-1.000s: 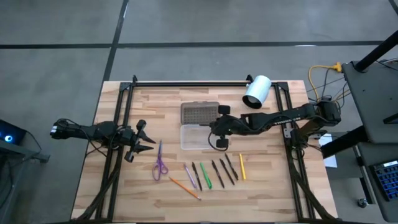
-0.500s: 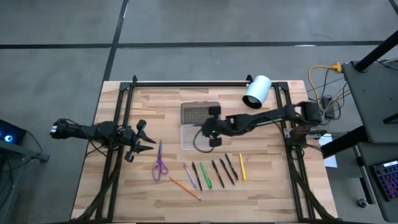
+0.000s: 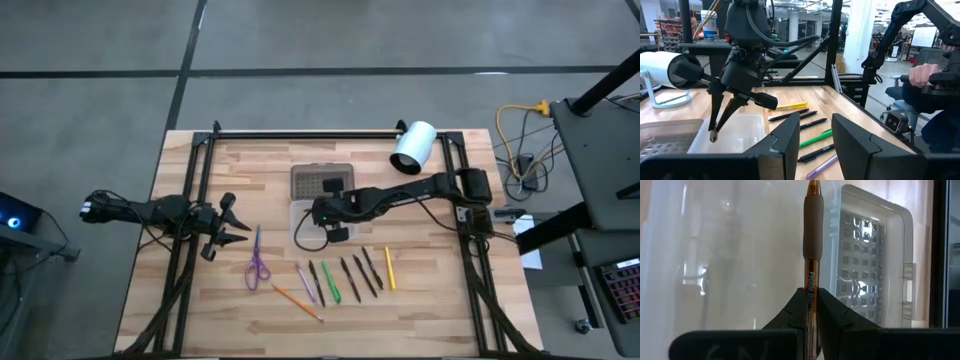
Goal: Pick & place school supplies into a supply box
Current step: Put the brown pen into the supply box
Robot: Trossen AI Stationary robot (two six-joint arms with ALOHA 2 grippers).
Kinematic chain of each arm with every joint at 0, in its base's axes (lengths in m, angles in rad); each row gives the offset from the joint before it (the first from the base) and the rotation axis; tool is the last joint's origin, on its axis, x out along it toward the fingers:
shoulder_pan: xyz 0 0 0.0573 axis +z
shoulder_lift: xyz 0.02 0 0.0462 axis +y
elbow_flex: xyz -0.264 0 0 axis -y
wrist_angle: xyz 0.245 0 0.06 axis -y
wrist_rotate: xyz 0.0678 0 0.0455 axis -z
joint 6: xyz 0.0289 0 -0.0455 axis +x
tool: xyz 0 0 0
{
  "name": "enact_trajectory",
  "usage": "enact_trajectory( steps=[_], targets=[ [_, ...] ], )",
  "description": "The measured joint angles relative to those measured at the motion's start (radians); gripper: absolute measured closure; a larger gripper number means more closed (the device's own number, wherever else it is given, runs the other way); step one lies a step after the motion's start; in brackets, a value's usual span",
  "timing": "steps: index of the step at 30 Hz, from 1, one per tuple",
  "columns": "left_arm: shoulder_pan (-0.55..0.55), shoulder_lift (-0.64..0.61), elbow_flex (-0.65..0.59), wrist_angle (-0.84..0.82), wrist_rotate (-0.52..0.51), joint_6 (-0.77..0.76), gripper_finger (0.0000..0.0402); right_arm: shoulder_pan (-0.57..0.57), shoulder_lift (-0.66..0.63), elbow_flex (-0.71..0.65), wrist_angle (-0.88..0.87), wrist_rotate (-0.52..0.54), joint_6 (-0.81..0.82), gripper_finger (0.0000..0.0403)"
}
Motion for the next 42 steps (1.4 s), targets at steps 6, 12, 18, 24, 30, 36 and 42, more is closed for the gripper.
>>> enact_trajectory(
  steps=[6,12,18,24,30,36,42],
  targets=[
    [0.000,0.000,0.000,0.000,0.000,0.000,0.0303,0.000,-0.011,0.005,-0.027,-0.003,0.007,0.0390],
    [0.000,0.000,0.000,0.000,0.000,0.000,0.0303,0.000,-0.014,0.005,-0.025,-0.051,0.007,0.0390],
    [0.000,0.001,0.000,0.000,0.000,0.000,0.0303,0.000,-0.014,0.004,-0.033,-0.052,0.014,0.0390],
    [0.000,0.001,0.000,0.000,0.000,0.000,0.0303,-0.001,-0.014,0.004,-0.038,-0.052,0.067,0.0390],
    [0.000,0.001,0.000,0.000,0.000,0.000,0.0303,-0.003,-0.014,0.002,-0.047,-0.052,0.079,0.0390],
    [0.000,0.001,0.000,0.000,0.000,0.000,0.0303,-0.002,-0.014,-0.005,-0.048,-0.052,0.099,0.0372],
    [0.000,0.001,0.000,0.000,0.000,0.000,0.0303,-0.002,-0.014,-0.007,-0.047,-0.047,0.105,0.0323]
  ],
)
